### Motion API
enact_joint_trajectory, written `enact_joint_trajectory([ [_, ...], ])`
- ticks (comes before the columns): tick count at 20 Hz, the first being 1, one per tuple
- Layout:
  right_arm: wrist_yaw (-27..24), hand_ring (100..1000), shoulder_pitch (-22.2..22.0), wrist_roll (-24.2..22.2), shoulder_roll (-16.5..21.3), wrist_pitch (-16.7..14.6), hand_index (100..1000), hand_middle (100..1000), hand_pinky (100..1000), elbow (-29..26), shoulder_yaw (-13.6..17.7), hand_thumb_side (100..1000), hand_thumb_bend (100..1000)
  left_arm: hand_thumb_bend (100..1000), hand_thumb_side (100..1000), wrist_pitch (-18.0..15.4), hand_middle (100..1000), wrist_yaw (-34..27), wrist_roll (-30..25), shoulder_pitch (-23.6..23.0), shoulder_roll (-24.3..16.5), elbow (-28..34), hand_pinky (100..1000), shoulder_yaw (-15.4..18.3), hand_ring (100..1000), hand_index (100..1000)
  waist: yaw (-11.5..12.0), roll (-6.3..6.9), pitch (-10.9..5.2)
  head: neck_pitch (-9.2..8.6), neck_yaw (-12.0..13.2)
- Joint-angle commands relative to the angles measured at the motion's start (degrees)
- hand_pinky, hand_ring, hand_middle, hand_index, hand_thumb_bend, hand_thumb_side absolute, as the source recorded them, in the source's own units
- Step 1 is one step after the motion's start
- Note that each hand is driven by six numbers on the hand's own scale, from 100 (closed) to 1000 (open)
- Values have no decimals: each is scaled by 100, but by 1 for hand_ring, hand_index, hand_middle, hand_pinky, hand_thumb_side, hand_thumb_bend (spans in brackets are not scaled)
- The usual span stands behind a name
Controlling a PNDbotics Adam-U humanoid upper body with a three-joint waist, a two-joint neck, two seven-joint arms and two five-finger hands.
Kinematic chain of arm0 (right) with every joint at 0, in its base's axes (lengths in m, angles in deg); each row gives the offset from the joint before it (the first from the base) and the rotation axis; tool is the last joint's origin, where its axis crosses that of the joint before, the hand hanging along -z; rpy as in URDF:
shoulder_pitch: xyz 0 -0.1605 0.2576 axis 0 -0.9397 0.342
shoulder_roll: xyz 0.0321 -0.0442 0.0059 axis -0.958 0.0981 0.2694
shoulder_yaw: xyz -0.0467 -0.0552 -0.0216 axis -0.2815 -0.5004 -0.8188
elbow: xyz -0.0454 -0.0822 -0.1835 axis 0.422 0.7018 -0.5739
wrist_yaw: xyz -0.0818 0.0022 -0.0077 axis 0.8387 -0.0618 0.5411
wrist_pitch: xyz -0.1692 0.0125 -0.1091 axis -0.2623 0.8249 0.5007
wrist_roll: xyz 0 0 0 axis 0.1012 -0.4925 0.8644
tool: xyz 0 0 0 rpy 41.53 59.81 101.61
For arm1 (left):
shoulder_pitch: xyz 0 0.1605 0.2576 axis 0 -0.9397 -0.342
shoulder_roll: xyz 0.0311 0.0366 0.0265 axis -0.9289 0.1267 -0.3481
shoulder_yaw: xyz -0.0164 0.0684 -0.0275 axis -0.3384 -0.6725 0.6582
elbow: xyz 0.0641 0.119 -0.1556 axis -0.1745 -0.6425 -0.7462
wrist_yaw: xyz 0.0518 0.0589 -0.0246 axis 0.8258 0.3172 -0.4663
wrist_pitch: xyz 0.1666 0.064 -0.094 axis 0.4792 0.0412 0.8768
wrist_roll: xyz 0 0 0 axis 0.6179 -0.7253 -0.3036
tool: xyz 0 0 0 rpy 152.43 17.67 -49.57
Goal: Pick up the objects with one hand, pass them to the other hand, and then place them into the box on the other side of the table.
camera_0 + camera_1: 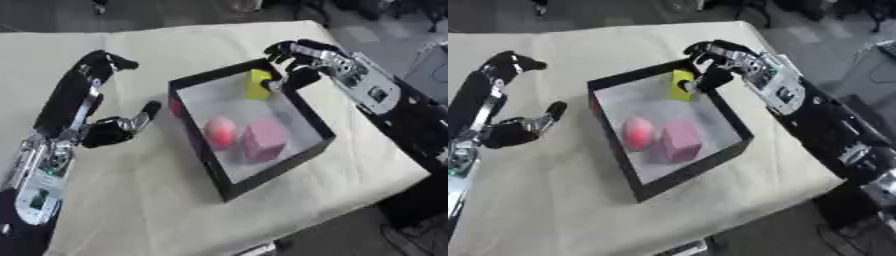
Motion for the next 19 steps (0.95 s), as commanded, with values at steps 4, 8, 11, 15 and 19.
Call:
enact_joint_trajectory([
  [4,-1100,953,-48,867,258,211,965,861,763,-524,506,517,100,354,735,75,678,-30,35,-3,-140,77,981,136,801,808,-62,98,-200,-12,226],
  [8,-2390,962,-351,1920,482,174,997,886,747,-1303,1003,606,100,178,698,229,697,-520,116,-80,-485,288,963,343,769,802,-106,169,-255,-12,361],
  [11,-2982,913,-730,2475,650,-65,988,866,724,-1833,1438,332,100,100,628,365,701,-1056,66,-168,-889,533,946,520,762,788,-150,233,-282,-12,475],
  [15,-3202,882,-1327,3029,663,-423,969,841,713,-2414,2008,113,100,100,636,332,713,-2228,-451,-308,-1565,840,988,706,780,776,-196,304,-280,-12,648],
  [19,-3309,886,-1826,3463,420,-744,961,821,715,-2732,2427,122,100,100,672,817,691,-3639,-873,-550,-2073,1191,1000,1053,780,764,-224,319,-211,-12,826],
])
